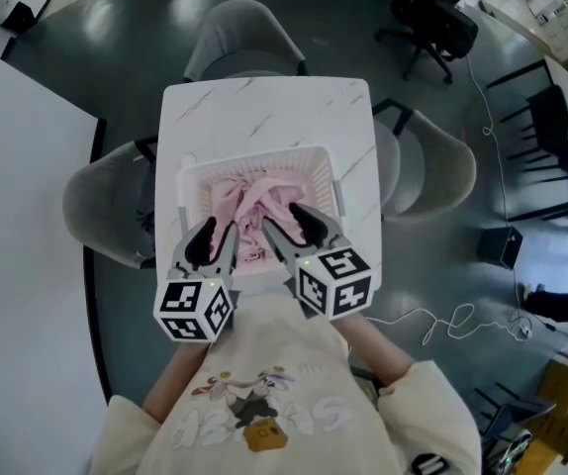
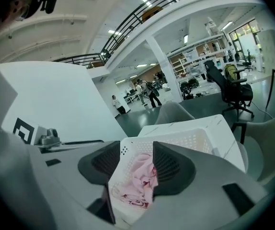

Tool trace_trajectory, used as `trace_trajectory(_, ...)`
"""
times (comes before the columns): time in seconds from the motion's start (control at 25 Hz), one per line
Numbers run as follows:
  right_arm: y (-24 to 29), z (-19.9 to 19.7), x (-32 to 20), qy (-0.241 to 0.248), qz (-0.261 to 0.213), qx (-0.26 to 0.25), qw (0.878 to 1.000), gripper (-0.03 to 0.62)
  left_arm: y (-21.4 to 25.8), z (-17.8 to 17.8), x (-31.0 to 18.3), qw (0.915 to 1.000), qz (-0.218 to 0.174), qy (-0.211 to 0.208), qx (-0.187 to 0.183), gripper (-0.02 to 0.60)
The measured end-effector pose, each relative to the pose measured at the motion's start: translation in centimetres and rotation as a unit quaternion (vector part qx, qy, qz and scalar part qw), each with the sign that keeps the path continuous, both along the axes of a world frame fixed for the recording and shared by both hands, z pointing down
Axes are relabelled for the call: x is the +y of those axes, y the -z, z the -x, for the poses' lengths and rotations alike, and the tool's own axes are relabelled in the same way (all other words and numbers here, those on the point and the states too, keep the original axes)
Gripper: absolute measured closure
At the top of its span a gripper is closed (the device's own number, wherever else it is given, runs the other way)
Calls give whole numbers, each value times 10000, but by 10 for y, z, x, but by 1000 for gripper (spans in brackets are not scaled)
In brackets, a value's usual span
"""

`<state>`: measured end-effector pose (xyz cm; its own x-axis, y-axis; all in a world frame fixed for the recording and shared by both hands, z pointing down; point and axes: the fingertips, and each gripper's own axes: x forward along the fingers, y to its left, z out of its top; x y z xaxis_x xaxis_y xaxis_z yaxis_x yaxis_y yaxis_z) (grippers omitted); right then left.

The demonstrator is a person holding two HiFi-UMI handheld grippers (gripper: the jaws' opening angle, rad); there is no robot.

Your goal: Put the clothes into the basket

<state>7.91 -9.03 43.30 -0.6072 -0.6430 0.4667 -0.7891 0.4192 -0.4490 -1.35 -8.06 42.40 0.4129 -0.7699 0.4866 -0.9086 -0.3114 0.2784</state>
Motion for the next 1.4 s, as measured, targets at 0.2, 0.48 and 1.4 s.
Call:
trace_trajectory(0.2, 1, -8, 7, -22, -158, 120, 9998, 439, 8, -2, 10, 9999, -139, 22, -85, 470)
trace_trajectory(0.48, 14, -9, 8, -103, -452, 110, 9989, 512, 14, -5, 15, 9998, -178, 43, -90, 550)
trace_trajectory(1.4, 20, 14, 9, 84, -561, 248, 9981, 586, 18, 0, 16, 9999, -118, -67, -57, 572)
